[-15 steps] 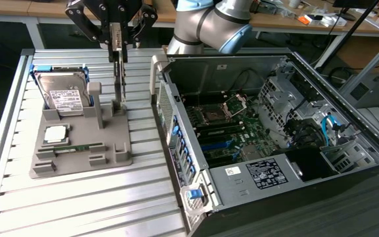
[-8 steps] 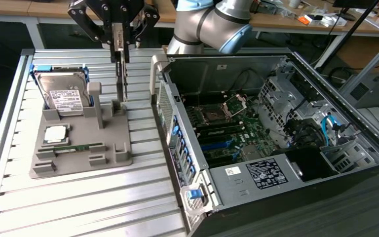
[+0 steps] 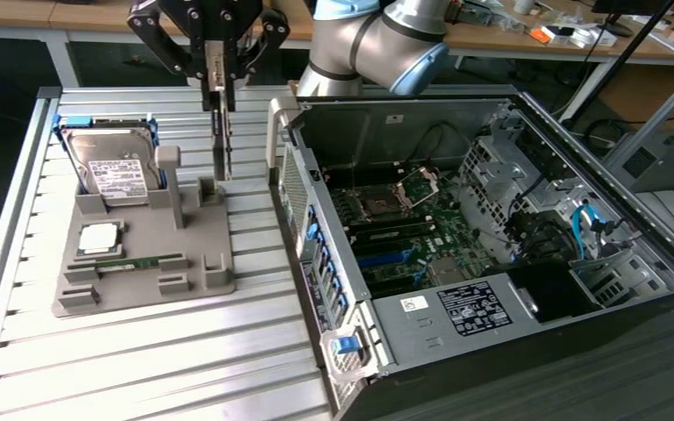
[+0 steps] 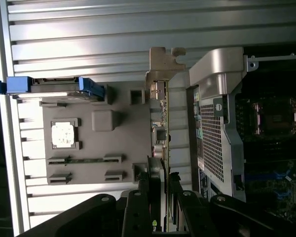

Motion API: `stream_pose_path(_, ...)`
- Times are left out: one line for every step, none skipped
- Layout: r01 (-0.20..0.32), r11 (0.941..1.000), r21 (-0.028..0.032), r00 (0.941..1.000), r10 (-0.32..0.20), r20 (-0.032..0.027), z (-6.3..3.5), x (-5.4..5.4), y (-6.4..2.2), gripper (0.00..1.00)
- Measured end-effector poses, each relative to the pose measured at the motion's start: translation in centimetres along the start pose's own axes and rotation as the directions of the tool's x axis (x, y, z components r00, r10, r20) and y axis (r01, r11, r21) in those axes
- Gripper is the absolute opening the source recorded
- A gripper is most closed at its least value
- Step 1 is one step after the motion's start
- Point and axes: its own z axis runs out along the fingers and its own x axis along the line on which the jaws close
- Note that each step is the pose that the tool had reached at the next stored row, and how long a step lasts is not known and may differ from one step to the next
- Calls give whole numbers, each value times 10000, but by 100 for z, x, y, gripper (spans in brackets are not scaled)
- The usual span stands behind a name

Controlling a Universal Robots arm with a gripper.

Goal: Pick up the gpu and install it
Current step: 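Pick up the gpu and move the gpu toward the slot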

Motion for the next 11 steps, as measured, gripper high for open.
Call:
stream_pose_path(0,10000,5,10000,0,0,0,-6,1,27)
stream_pose_path(-1,10000,10,10000,1,1,1,-10,1,27)
stream_pose_path(0,10000,17,10000,0,2,1,-17,1,27)
stream_pose_path(0,10000,24,10000,0,2,0,-22,2,27)
stream_pose_path(0,10000,29,10000,0,2,1,-27,2,27)
stream_pose_path(0,10000,37,10000,0,3,1,-32,2,27)
stream_pose_path(1,10000,43,10000,-1,3,1,-38,3,27)
stream_pose_path(1,10000,52,10000,-1,4,2,-48,3,27)
stream_pose_path(1,10000,67,10000,-1,6,2,-61,5,27)
stream_pose_path(1,10000,76,10000,-1,6,2,-70,5,27)
stream_pose_path(1,10000,82,10000,-1,6,2,-77,6,27)
